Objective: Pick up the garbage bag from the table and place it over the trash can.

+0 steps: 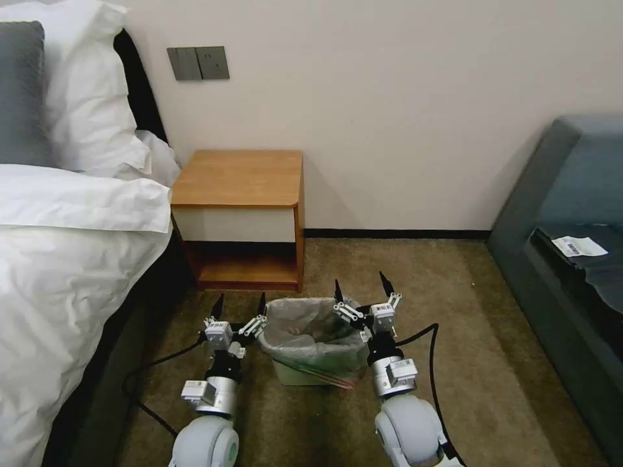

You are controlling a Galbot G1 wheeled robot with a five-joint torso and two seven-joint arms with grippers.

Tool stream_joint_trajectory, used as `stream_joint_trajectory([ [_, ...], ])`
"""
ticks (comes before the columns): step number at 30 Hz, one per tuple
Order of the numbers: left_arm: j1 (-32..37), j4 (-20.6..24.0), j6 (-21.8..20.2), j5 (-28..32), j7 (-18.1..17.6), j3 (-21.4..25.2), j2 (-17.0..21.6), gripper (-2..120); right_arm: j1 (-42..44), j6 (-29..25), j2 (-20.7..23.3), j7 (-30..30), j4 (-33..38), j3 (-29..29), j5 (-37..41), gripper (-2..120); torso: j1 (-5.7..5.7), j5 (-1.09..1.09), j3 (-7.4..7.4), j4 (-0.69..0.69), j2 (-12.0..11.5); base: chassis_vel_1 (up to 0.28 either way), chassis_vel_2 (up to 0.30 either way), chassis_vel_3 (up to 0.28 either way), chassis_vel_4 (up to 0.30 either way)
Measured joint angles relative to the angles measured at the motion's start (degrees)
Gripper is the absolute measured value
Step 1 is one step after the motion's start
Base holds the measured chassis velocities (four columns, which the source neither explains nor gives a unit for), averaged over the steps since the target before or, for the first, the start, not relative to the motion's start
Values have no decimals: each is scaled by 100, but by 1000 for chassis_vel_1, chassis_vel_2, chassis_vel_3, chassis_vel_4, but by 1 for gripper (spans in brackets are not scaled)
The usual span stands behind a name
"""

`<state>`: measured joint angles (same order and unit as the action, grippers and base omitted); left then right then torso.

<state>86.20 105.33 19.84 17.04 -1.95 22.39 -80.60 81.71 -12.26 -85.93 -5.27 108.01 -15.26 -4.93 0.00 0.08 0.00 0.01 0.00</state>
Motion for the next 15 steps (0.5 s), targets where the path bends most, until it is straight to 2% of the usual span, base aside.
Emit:
stream_joint_trajectory([
  [15,-56,-192,145,-94,18,92,-25,98,77,49,65,-87,-86,-495,-144,100,0,-7,0,-1,0,0,0,0,0],
])
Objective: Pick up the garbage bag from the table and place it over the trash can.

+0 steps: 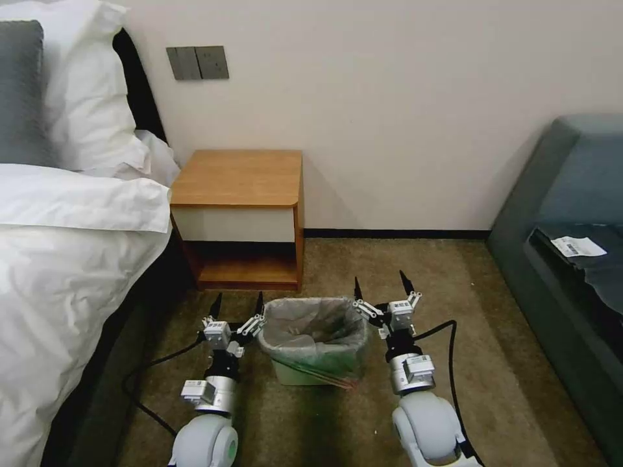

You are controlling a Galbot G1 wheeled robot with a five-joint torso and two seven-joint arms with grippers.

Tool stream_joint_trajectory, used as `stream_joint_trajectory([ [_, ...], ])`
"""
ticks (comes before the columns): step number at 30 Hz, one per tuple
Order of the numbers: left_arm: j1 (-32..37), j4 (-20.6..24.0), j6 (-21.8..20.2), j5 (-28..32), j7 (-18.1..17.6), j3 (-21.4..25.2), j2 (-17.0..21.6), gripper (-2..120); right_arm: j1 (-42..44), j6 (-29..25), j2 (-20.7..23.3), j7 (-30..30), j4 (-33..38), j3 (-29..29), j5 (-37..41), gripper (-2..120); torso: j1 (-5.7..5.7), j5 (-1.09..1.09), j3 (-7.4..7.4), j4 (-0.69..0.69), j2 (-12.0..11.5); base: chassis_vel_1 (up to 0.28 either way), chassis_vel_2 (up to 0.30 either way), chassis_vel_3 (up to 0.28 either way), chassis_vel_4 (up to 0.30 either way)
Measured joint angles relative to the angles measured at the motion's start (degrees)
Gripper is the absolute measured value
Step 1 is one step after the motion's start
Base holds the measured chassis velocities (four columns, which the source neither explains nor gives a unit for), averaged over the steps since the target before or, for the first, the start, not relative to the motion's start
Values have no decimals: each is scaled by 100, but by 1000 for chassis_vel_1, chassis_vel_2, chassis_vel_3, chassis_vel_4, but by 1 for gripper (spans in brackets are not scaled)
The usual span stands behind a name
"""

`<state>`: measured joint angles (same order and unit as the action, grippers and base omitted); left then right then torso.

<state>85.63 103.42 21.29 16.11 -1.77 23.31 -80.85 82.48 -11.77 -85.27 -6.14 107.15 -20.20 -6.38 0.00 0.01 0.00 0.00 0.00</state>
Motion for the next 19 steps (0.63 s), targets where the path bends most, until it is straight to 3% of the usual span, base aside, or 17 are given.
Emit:
stream_joint_trajectory([
  [19,-16,-19,21,-17,-19,-9,-24,97,39,-37,-13,16,6,-111,-4,100,0,-1,0,0,0,0,0,0,0],
])
